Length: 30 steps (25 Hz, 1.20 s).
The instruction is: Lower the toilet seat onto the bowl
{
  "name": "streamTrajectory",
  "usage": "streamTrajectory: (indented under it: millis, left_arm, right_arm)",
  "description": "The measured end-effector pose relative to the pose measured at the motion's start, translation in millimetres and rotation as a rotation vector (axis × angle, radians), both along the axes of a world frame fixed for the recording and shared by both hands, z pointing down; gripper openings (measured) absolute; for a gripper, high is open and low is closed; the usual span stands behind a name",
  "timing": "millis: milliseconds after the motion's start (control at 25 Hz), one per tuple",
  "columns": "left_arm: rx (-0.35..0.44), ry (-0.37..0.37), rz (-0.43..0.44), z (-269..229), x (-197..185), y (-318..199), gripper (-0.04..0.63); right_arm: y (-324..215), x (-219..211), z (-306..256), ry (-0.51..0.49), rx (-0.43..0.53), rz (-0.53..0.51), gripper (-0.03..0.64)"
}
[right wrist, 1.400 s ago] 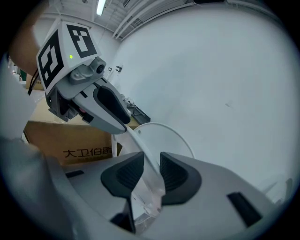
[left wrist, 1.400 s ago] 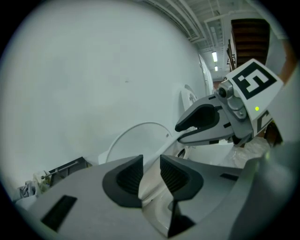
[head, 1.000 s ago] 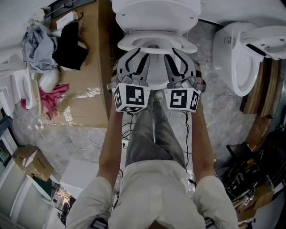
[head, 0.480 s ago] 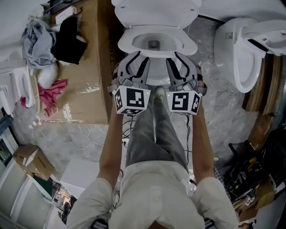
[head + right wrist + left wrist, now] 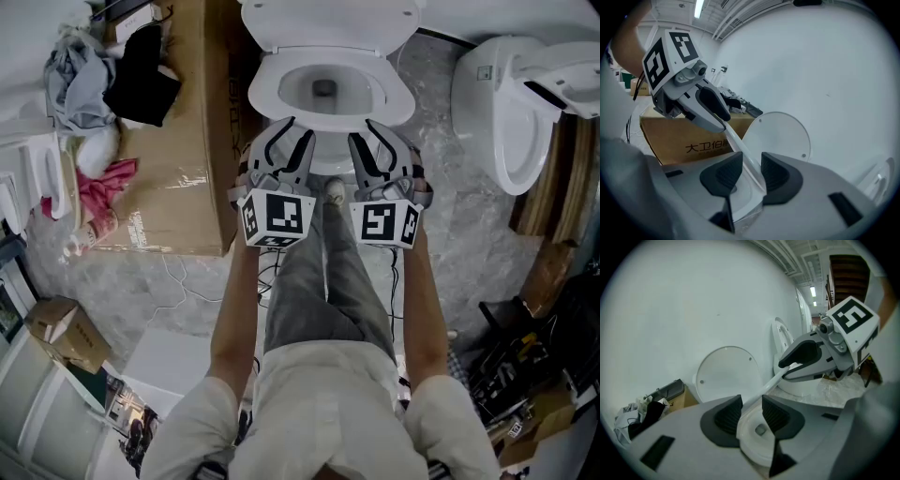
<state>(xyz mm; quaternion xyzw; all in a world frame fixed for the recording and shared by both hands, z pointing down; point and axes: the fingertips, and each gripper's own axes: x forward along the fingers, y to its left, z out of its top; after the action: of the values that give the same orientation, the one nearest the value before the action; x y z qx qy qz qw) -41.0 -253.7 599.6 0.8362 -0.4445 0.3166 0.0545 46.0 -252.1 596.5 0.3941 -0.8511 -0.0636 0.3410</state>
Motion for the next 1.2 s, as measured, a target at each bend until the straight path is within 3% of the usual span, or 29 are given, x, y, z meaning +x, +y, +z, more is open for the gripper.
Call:
streamTrajectory:
  millis: [1200]
  left_arm:
    - [-0.089, -0.063, -0.019, 74, 2, 88, 0.167]
  right_arm:
    - [86, 10, 81, 0.029, -0.122, -0.073, 0.153]
